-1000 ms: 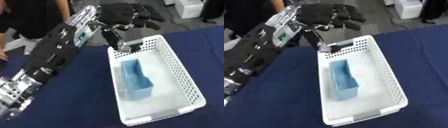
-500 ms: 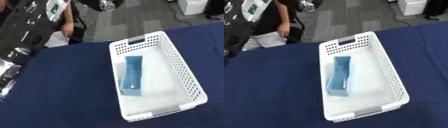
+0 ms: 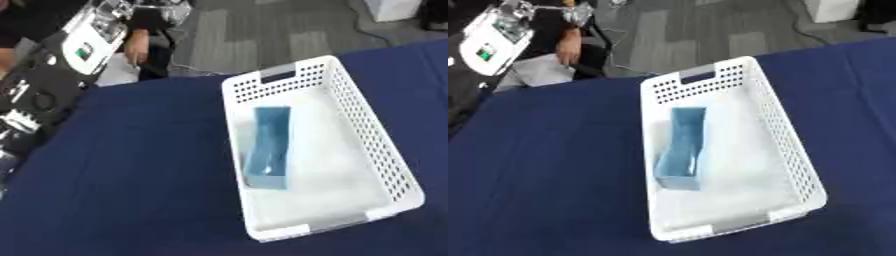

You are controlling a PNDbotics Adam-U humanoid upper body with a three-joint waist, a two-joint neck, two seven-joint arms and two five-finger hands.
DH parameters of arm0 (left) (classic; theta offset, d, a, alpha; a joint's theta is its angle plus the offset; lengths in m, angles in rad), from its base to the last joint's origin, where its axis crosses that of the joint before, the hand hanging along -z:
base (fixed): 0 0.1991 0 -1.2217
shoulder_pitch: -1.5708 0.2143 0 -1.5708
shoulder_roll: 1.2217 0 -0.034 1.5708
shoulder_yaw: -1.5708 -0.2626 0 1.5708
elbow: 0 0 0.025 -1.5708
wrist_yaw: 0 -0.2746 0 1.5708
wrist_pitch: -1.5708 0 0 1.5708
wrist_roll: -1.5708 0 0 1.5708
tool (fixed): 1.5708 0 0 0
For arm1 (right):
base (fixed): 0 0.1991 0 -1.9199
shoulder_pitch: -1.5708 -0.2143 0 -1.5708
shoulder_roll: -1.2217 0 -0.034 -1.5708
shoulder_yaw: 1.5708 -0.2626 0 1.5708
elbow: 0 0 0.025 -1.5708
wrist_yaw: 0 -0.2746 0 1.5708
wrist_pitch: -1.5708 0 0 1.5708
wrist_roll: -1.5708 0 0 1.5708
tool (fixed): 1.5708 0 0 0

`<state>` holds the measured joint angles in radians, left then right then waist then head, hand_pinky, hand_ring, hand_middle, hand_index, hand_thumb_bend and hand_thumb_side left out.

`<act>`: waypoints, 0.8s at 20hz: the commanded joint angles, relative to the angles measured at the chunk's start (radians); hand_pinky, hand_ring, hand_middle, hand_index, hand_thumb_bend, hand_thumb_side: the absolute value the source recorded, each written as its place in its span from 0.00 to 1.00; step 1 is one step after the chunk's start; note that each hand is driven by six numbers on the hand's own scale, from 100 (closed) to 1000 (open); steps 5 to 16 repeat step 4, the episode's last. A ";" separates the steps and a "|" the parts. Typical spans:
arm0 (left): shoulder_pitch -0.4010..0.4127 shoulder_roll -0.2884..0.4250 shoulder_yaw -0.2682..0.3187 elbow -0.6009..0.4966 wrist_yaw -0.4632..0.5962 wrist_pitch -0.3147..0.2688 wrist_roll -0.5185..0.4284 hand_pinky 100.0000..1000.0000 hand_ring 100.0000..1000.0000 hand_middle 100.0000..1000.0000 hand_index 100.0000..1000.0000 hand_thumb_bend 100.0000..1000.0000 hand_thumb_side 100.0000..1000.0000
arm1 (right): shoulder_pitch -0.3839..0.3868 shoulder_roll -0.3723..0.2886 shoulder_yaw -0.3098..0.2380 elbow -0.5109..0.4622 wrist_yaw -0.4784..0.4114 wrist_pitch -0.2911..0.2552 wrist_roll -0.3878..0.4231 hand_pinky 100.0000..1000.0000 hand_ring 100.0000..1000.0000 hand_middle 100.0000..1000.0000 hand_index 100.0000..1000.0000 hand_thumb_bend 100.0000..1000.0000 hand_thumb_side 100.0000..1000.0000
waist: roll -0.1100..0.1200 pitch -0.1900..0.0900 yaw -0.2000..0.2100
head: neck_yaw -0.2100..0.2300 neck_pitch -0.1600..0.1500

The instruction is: Pick up objects on the table and place them in the box.

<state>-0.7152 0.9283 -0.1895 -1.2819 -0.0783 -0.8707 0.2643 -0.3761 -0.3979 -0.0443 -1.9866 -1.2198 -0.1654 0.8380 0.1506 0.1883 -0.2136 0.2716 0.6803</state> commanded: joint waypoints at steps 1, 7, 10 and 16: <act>0.103 0.122 0.093 -0.090 0.179 0.031 -0.122 0.00 0.00 0.08 0.26 0.00 0.54 | 0.003 -0.009 -0.013 -0.013 0.022 -0.007 0.021 0.75 0.74 0.78 0.87 0.00 0.84 | -0.014 -0.005 0.011 | -0.016 -0.009; 0.265 0.137 0.187 -0.170 0.248 0.082 -0.224 0.00 0.32 0.40 0.61 0.00 0.60 | 0.016 -0.001 -0.021 -0.013 0.038 -0.018 0.032 0.76 0.74 0.78 0.87 0.00 0.84 | -0.031 0.007 0.031 | -0.012 -0.002; 0.265 0.137 0.187 -0.170 0.248 0.082 -0.224 0.00 0.32 0.40 0.61 0.00 0.60 | 0.016 -0.001 -0.021 -0.013 0.038 -0.018 0.032 0.76 0.74 0.78 0.87 0.00 0.84 | -0.031 0.007 0.031 | -0.012 -0.002; 0.265 0.137 0.187 -0.170 0.248 0.082 -0.224 0.00 0.32 0.40 0.61 0.00 0.60 | 0.016 -0.001 -0.021 -0.013 0.038 -0.018 0.032 0.76 0.74 0.78 0.87 0.00 0.84 | -0.031 0.007 0.031 | -0.012 -0.002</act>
